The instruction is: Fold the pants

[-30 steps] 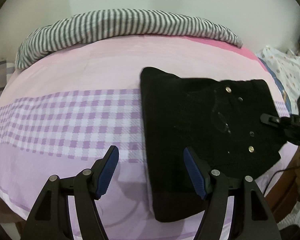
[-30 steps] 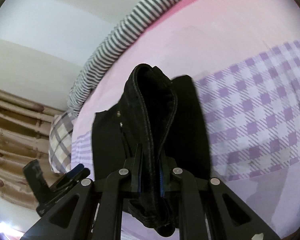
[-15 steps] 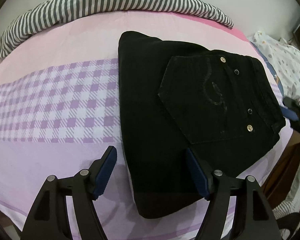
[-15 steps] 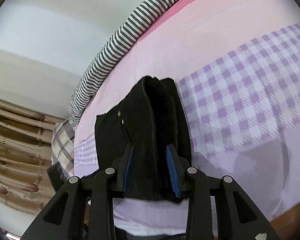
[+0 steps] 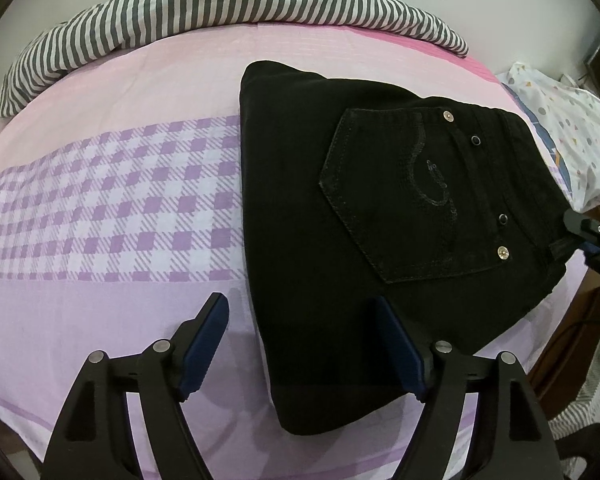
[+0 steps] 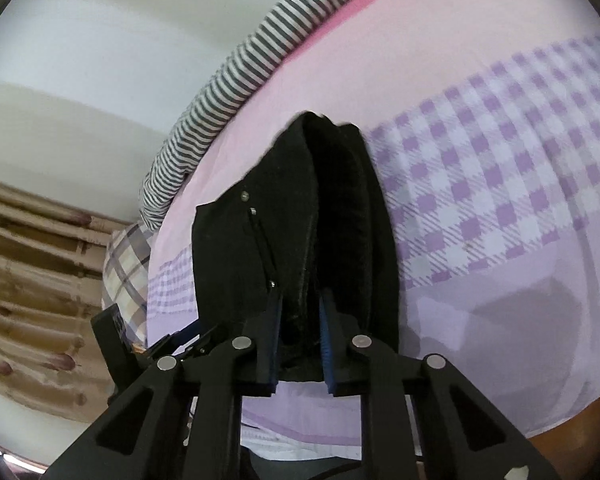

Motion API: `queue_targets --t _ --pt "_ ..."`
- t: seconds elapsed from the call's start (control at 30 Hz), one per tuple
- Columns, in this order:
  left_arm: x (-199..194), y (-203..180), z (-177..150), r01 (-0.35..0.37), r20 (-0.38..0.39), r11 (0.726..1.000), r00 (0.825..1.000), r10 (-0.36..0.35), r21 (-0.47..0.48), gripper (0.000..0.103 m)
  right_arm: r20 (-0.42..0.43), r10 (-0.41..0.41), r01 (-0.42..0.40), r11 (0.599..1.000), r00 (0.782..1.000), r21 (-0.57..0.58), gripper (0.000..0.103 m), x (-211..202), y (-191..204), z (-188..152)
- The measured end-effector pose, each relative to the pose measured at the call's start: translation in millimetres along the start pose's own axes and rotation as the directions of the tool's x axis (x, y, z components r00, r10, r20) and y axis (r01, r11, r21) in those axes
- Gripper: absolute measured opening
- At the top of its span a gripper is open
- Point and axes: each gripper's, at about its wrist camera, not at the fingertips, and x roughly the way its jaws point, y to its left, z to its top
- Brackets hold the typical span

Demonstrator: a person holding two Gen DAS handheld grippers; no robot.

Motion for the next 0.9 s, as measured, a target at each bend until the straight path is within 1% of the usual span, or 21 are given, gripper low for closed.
queue_targets --t 0.1,0.17,0.33,0.4,0.53,0.63,0.77,0.83,0.87,0.9 --pt "0 0 0 -0.006 0.0 1.0 1.0 0.006 0.004 0.077 0.023 0.01 -0.009 1.0 1.0 -0.024 0.015 -6 8 -4" --pt "-1 0 -1 -0.008 0.001 1.0 1.0 0.008 0.007 0.077 0.028 0.002 -0.001 1.0 1.0 -0.027 0.015 -9 10 -8" --pt "-3 -1 -3 -0.005 0.001 1.0 1.0 0.005 0.027 0.077 0.038 -0.011 0.011 1.0 0.999 0.001 0.014 -13 4 -16" --pt "-4 -3 -5 -0.016 -0.002 0.999 1.0 0.016 0.048 0.077 0.037 -0.016 0.016 1.0 0.999 0.006 0.013 -14 2 -19" --pt "-4 -9 -7 -0.058 0.001 0.993 0.998 0.058 0.1 0.077 0.016 -0.065 0.065 0.997 0.998 0.03 0.013 -6 -10 -23" --pt "-3 -9 -7 -0.065 0.002 0.992 0.998 0.065 0.11 0.077 0.001 -0.063 0.063 0.995 0.998 0.076 0.012 0 -24 -25" --pt "-2 -9 -7 -0.072 -0.001 0.991 0.997 0.073 0.113 0.077 -0.014 -0.087 0.087 0.995 0.996 0.052 0.012 2 -21 -22" --pt "-1 -9 -6 -0.081 0.005 0.989 0.997 0.081 0.121 0.077 -0.012 -0.106 0.107 0.994 0.994 0.028 0.015 2 -17 -21" --pt "-1 -9 -6 -0.085 0.006 0.989 0.996 0.084 0.123 0.077 -0.015 -0.116 0.117 0.993 0.993 0.024 0.019 2 -15 -20" --pt "-1 -11 -8 -0.087 0.007 0.988 0.996 0.087 0.124 0.077 -0.017 -0.118 0.119 0.993 0.993 0.021 0.019 1 -13 -19"
